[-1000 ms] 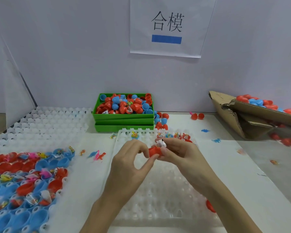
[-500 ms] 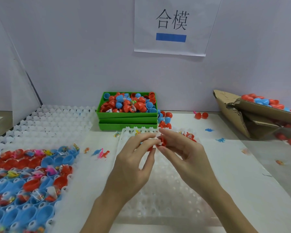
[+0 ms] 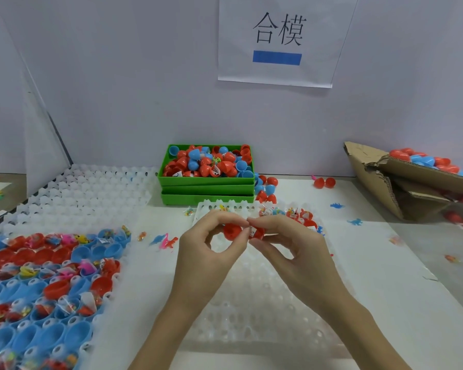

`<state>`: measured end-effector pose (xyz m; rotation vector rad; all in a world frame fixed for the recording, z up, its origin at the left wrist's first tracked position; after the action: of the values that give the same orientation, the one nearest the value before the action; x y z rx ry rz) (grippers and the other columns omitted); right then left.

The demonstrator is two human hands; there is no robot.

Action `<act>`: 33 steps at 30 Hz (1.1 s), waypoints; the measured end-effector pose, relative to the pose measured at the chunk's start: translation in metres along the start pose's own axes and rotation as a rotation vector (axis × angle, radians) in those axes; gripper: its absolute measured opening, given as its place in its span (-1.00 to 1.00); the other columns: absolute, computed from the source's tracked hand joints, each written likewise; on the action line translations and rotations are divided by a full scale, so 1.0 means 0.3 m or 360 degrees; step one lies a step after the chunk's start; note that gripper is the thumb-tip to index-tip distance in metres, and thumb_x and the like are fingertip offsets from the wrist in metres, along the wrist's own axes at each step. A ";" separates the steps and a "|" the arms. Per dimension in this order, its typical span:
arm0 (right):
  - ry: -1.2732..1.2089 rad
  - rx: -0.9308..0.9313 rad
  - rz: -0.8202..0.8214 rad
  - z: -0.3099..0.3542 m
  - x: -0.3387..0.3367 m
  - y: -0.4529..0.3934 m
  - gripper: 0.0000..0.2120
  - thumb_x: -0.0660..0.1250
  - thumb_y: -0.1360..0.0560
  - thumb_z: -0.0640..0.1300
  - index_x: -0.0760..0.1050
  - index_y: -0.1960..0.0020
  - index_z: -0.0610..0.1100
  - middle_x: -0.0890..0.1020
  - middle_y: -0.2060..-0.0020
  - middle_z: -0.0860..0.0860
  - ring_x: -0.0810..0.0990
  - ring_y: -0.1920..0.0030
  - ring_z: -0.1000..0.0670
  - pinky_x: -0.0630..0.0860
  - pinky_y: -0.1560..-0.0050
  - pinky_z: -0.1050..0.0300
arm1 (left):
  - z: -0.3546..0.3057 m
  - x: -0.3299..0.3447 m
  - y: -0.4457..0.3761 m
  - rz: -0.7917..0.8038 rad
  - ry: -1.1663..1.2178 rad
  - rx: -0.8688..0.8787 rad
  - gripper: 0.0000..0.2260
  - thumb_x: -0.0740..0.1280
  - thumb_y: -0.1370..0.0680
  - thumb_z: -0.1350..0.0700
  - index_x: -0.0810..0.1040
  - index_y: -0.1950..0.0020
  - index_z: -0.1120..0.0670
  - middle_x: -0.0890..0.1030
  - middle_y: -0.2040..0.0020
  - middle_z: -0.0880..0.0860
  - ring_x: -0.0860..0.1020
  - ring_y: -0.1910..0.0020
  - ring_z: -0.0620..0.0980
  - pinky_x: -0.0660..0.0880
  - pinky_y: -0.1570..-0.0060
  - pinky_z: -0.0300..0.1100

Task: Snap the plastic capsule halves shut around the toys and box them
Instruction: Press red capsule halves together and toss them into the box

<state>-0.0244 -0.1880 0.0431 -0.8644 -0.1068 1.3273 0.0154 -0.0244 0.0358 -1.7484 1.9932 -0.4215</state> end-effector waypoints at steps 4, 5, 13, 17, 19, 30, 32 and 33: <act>0.0112 -0.0116 -0.0023 0.013 0.010 0.001 -0.66 0.39 -0.55 -0.18 0.61 -0.29 0.05 0.65 -0.12 0.22 0.64 -0.15 0.19 0.55 -0.12 0.41 | 0.010 -0.003 -0.003 -0.0050 0.0130 -0.0145 -0.76 0.56 -0.51 0.22 0.66 -0.10 -0.04 0.71 -0.02 -0.10 0.67 -0.10 -0.01 0.60 -0.09 -0.31; 0.0149 -0.0141 -0.0021 0.014 0.012 0.002 -0.66 0.37 -0.57 -0.20 0.61 -0.32 0.02 0.65 -0.14 0.18 0.63 -0.17 0.16 0.55 -0.14 0.39 | 0.014 -0.004 -0.003 -0.0071 0.0180 -0.0190 -0.74 0.56 -0.51 0.22 0.66 -0.13 -0.04 0.71 -0.05 -0.11 0.68 -0.13 -0.03 0.60 -0.11 -0.30; 0.0005 -0.0054 -0.0153 -0.008 0.009 0.007 -0.69 0.31 -0.59 -0.21 0.64 -0.29 -0.09 0.62 -0.16 0.06 0.63 -0.19 -0.03 0.67 -0.10 0.10 | 0.038 0.008 0.008 -0.0142 0.0422 -0.0496 -0.68 0.59 -0.38 -0.08 0.72 -0.10 -0.06 0.75 -0.05 -0.09 0.72 -0.08 -0.09 0.62 0.00 -0.33; -0.0146 0.0018 -0.0227 -0.008 0.017 0.016 -0.70 0.31 -0.58 -0.14 0.66 -0.27 -0.09 0.64 -0.17 0.08 0.64 -0.21 -0.05 0.67 -0.12 0.07 | 0.043 0.028 0.017 -0.0157 0.0478 -0.0538 -0.73 0.53 -0.42 -0.08 0.70 -0.04 0.00 0.74 0.02 -0.05 0.73 0.01 -0.04 0.64 0.02 -0.29; -0.0136 -0.0009 -0.0245 -0.001 0.019 0.019 -0.70 0.32 -0.58 -0.15 0.66 -0.27 -0.09 0.64 -0.18 0.10 0.62 -0.25 0.00 0.64 -0.15 0.16 | 0.052 0.035 0.023 -0.0128 0.0521 -0.0611 -0.72 0.51 -0.44 -0.09 0.70 -0.07 0.03 0.74 0.02 -0.01 0.74 0.00 -0.03 0.67 -0.04 -0.21; 0.0433 -0.0370 -0.0279 0.019 0.028 0.022 -0.70 0.41 -0.55 -0.32 0.65 -0.27 -0.18 0.65 -0.21 0.05 0.57 -0.28 0.13 0.48 -0.33 0.30 | 0.049 0.006 0.022 -0.0260 0.0392 -0.0501 -0.78 0.58 -0.47 0.08 0.75 -0.11 -0.02 0.77 0.03 -0.08 0.74 -0.01 -0.09 0.62 0.04 -0.35; 0.0491 -0.0411 -0.0296 0.026 0.020 0.021 -0.70 0.41 -0.55 -0.30 0.66 -0.27 -0.18 0.65 -0.18 0.03 0.59 -0.25 0.07 0.49 -0.34 0.27 | 0.037 0.016 0.023 -0.0211 0.0383 -0.0455 -0.74 0.56 -0.50 0.11 0.72 -0.19 -0.04 0.76 -0.01 -0.13 0.73 -0.04 -0.14 0.61 0.04 -0.38; 0.0512 -0.0427 -0.0302 0.030 0.014 0.020 -0.69 0.42 -0.55 -0.29 0.65 -0.28 -0.17 0.65 -0.18 0.04 0.60 -0.23 0.06 0.50 -0.33 0.25 | 0.032 0.022 0.021 -0.0163 0.0388 -0.0447 -0.71 0.55 -0.52 0.12 0.70 -0.23 -0.07 0.76 -0.04 -0.17 0.72 -0.06 -0.17 0.60 0.03 -0.39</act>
<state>-0.0328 -0.1798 0.0441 -1.2540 -0.1131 0.9960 0.0145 -0.0294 0.0235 -2.0623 2.2278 -0.4220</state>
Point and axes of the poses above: each hand's wrist, its own y-axis away from the middle knuckle, its own x-axis out of the palm, z = x × y, the point moved 6 cm from there along -y, towards the middle knuckle
